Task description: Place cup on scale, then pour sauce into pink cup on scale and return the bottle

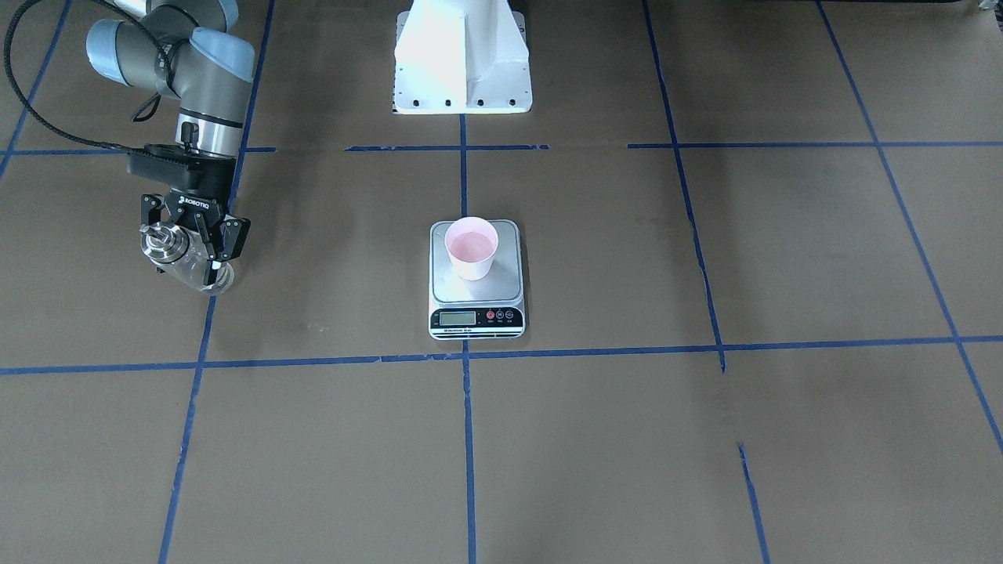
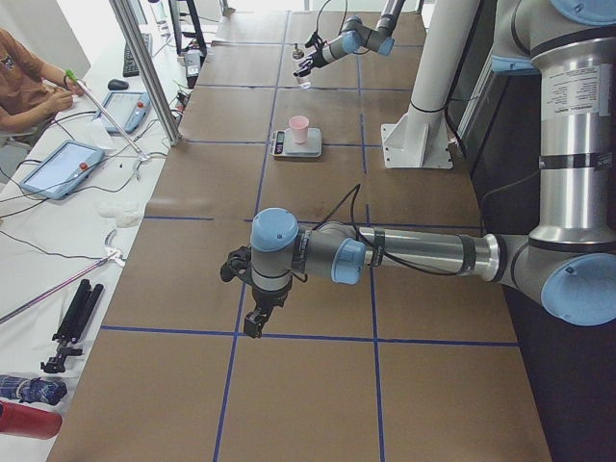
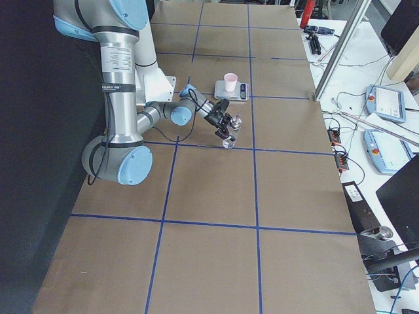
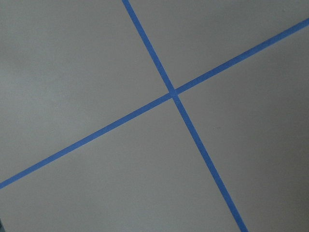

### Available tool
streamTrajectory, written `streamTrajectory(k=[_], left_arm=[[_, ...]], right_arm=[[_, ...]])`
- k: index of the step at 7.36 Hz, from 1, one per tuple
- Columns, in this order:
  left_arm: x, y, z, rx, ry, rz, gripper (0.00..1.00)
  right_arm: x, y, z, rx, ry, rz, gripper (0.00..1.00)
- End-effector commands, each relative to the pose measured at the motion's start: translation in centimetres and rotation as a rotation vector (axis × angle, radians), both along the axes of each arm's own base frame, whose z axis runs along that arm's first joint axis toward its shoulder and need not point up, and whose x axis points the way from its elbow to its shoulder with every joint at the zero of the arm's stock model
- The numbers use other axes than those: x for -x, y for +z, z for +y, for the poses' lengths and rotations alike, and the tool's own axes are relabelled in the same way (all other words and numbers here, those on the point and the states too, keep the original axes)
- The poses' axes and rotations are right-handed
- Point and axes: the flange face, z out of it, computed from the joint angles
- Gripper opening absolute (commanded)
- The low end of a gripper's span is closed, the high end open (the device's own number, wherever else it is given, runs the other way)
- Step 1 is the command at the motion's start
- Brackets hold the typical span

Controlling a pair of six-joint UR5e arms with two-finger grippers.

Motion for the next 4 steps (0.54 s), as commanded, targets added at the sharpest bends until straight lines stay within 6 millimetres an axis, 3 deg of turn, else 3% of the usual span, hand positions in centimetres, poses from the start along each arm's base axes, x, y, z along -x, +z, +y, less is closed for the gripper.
streamTrajectory(k=[1,4], left_arm=[[-0.01,-0.09,-0.10,-0.001,0.000,0.000,1.00],[-0.07,-0.16,-0.18,-0.003,0.001,-0.001,1.00]], right_arm=[[-0.10,0.07,-0.06,0.005,0.000,-0.002,0.00],[0.06,0.14,0.08,0.009,-0.005,-0.005,0.00]])
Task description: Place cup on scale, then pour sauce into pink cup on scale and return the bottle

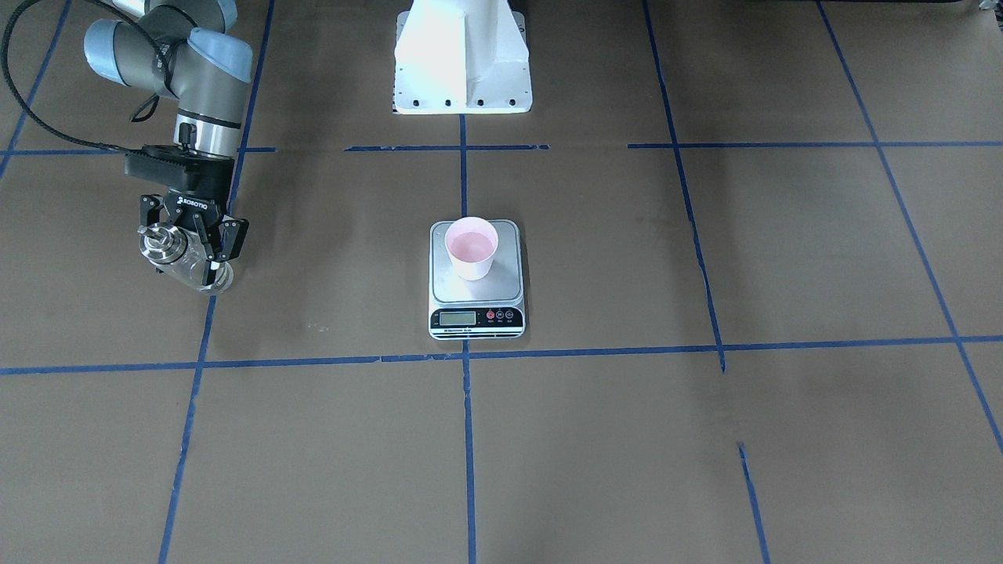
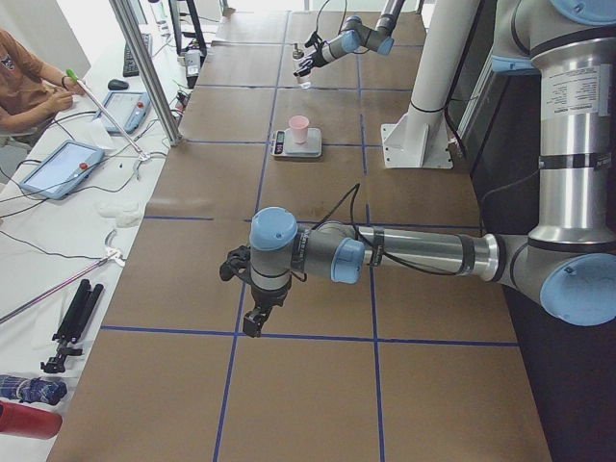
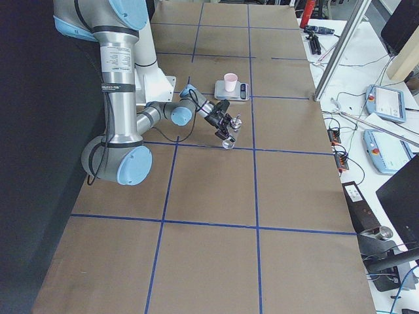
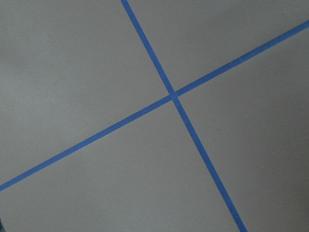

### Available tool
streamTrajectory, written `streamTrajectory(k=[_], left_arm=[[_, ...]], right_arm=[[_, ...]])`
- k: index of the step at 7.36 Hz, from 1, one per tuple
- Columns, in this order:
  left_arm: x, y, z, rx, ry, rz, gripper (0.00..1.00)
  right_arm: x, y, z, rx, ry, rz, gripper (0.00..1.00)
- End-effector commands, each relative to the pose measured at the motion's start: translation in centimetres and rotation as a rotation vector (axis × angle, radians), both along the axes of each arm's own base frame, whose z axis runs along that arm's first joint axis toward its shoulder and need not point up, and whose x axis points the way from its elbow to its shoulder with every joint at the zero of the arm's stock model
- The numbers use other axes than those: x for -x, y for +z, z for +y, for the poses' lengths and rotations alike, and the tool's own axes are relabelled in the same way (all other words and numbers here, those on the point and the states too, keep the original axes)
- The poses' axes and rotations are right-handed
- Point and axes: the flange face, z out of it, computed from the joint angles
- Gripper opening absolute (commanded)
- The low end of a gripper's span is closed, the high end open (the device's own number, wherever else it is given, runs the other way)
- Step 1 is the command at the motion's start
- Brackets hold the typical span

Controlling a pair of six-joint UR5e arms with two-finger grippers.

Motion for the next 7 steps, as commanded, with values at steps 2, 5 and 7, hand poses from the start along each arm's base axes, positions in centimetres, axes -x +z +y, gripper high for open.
streamTrajectory(k=[2,5,7], left_arm=[[-0.04,-0.05,-0.05,-0.002,0.002,0.000,1.00],[0.05,0.03,0.02,0.000,0.000,-0.001,1.00],[0.05,-0.06,-0.06,-0.003,0.000,-0.001,1.00]], right_arm=[[0.09,0.53,0.06,0.006,-0.003,0.008,0.00],[0.33,1.21,0.05,0.012,-0.005,0.021,0.00],[0.31,0.79,0.22,0.023,-0.015,0.004,0.00]])
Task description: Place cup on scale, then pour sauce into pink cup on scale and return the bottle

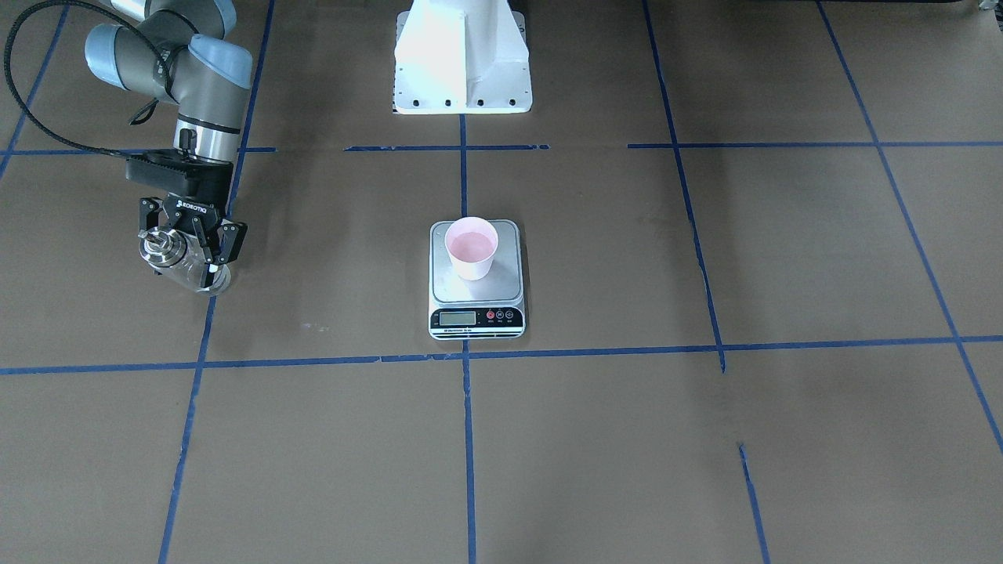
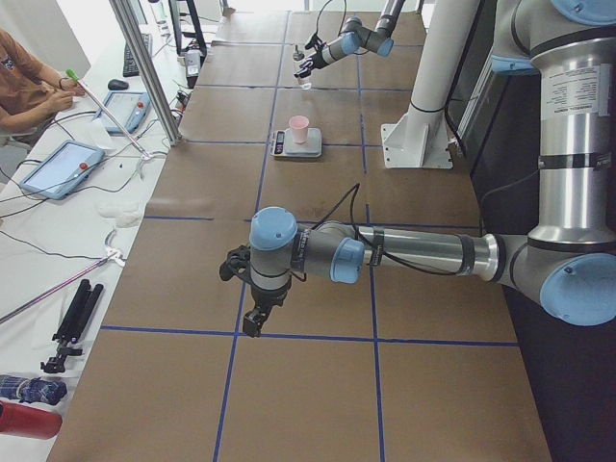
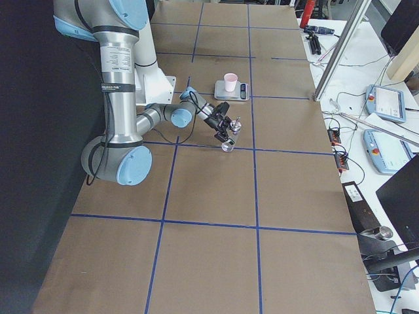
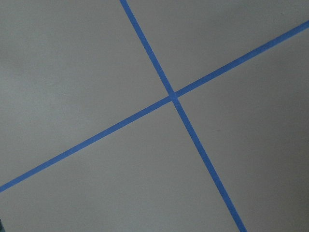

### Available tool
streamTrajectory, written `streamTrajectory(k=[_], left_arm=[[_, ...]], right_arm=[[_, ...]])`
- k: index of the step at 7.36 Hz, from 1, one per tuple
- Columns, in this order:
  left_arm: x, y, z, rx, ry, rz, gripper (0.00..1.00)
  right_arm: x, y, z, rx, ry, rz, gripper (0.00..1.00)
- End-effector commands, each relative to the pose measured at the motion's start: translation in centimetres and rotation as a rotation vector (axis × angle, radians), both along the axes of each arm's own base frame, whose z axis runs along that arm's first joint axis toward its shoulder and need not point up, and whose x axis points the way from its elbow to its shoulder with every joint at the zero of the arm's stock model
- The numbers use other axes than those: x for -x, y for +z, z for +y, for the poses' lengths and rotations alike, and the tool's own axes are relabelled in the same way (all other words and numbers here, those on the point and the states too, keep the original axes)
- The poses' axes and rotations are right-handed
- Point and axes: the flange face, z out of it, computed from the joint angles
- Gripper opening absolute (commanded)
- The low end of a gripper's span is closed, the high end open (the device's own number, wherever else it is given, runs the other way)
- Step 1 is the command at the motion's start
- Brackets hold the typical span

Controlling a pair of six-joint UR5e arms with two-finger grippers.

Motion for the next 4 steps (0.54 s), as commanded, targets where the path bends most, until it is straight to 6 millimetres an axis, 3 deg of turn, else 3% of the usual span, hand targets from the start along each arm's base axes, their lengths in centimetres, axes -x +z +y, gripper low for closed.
streamTrajectory(k=[1,2,4], left_arm=[[0.00,-0.13,-0.13,-0.003,0.000,0.000,1.00],[-0.07,-0.11,-0.13,-0.002,0.001,0.000,1.00],[-0.01,-0.26,-0.26,-0.005,0.000,0.000,1.00]], right_arm=[[0.05,-0.21,0.15,0.011,-0.011,-0.013,0.42],[0.06,-0.14,0.13,0.011,-0.010,-0.011,0.66],[-0.04,-0.29,0.08,0.010,-0.008,-0.014,0.72]])
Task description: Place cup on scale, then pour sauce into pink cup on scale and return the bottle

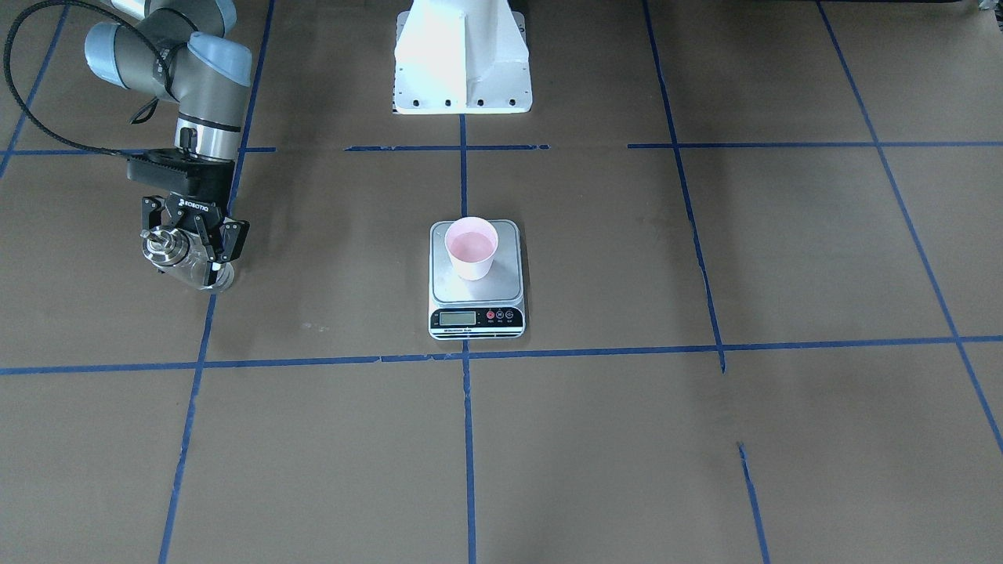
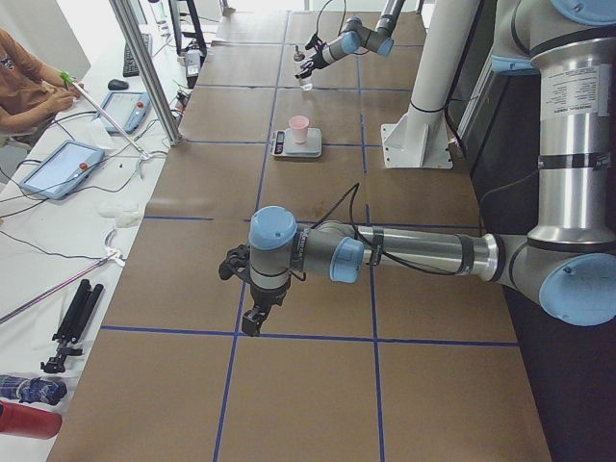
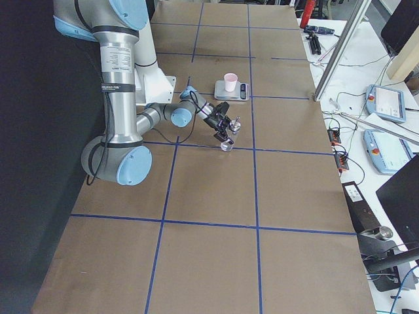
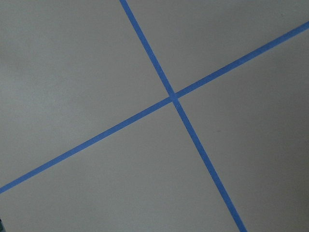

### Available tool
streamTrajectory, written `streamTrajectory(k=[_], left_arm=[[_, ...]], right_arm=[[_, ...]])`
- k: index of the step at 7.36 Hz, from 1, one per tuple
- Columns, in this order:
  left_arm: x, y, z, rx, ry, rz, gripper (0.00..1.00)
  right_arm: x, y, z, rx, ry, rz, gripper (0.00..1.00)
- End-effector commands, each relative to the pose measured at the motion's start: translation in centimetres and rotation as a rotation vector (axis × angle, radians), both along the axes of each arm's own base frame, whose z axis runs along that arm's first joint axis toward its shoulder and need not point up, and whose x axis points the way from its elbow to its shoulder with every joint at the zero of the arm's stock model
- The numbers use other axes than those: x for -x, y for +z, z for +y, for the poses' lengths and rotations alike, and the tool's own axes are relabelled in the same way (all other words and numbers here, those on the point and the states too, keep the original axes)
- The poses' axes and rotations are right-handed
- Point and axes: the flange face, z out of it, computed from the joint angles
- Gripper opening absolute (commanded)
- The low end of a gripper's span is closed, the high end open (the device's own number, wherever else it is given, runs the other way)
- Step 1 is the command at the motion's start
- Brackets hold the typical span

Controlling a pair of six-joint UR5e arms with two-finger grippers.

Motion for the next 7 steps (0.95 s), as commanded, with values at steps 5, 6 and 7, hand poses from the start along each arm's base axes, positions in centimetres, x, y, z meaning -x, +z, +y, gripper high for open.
streamTrajectory(k=[5,6,7], left_arm=[[0.0,-0.3,-0.3,-0.006,0.000,0.000,1.00],[0.0,-0.3,-0.3,-0.006,0.000,0.000,1.00],[-0.1,-0.3,-0.3,-0.006,0.001,0.000,1.00]], right_arm=[[-0.4,-1.0,0.2,-0.002,0.009,-0.032,1.00],[-1.1,-1.5,0.5,-0.001,0.003,-0.043,1.00],[-2.4,-1.5,1.1,0.008,-0.002,-0.046,1.00]])
